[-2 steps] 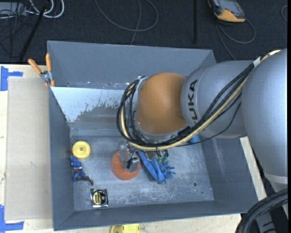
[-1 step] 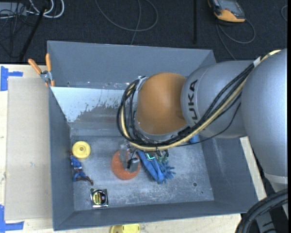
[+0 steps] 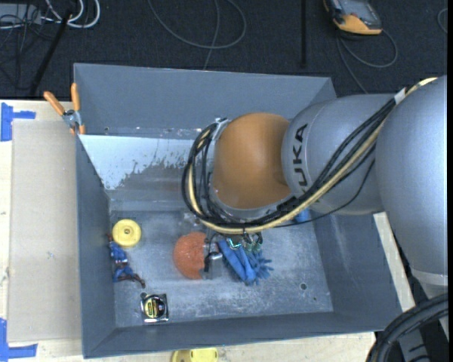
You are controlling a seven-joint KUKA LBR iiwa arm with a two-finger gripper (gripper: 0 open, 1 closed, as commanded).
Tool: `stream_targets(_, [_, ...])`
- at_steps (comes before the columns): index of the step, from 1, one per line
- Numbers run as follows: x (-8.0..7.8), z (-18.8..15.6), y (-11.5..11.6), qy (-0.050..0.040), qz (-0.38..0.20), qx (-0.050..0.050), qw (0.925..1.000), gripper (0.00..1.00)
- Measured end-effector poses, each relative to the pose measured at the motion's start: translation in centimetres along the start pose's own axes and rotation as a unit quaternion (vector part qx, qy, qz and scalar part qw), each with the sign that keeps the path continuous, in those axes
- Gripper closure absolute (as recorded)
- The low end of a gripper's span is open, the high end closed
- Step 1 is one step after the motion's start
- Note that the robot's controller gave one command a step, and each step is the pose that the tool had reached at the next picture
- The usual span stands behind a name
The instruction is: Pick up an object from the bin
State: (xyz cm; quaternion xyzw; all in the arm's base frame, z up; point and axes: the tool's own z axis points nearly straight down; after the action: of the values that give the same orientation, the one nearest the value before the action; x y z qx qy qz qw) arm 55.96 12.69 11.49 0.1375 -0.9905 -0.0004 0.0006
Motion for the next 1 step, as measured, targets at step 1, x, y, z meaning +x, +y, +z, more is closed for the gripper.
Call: stream_targets(1, [4.66,4.25,-0.07,-0.0054,-0.02,0.0,0.9998,1.0])
